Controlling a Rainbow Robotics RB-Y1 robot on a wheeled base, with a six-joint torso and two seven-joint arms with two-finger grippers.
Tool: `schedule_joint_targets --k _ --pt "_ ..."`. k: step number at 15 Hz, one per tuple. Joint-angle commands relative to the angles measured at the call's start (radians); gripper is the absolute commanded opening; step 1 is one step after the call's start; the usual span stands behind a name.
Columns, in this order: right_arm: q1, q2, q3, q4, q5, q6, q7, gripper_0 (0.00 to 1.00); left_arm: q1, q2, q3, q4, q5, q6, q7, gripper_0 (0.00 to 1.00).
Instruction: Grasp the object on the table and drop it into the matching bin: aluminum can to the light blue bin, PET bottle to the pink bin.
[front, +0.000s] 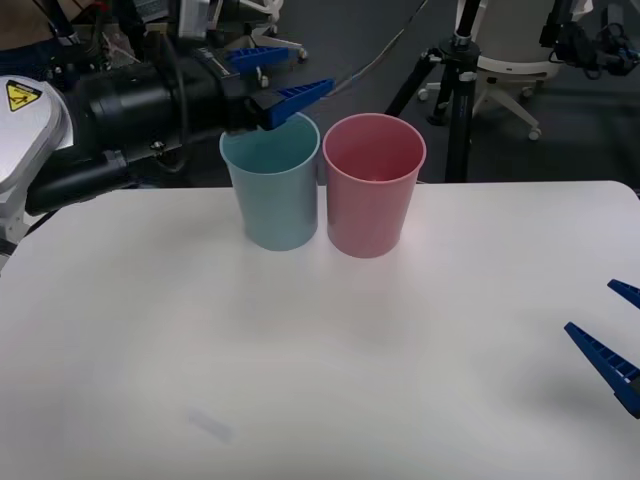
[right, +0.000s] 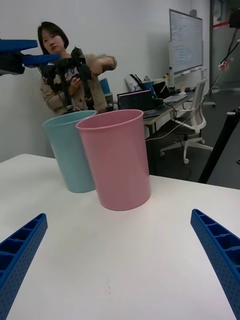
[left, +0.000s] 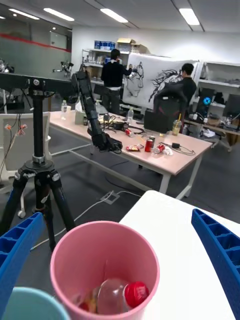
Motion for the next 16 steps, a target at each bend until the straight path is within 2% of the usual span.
schedule_joint_targets --k 1,5,10,14,16 --pt "0.000 0.000 0.000 0.000 0.000 0.000 0.000 1.00 0.053 0.078 0.000 -0.005 0.152 -0.001 -0.137 1.00" --pt "0.000 0.000 0.000 0.000 0.000 0.000 0.000 1.00 0.156 0.171 -0.002 -0.011 0.339 -0.001 -0.364 1.00" --pt "0.000 0.000 0.000 0.000 0.000 0.000 0.000 1.00 0.343 0.293 0.015 -0.092 0.563 0.001 -0.553 1.00" --pt "0.000 0.000 0.000 0.000 0.000 0.000 0.000 1.00 0.578 0.276 0.192 -0.209 0.531 0.001 -0.569 1.00" --pt "0.000 0.000 0.000 0.000 0.000 0.000 0.000 1.00 0.653 0.251 0.241 -0.227 0.508 0.001 -0.583 1.00"
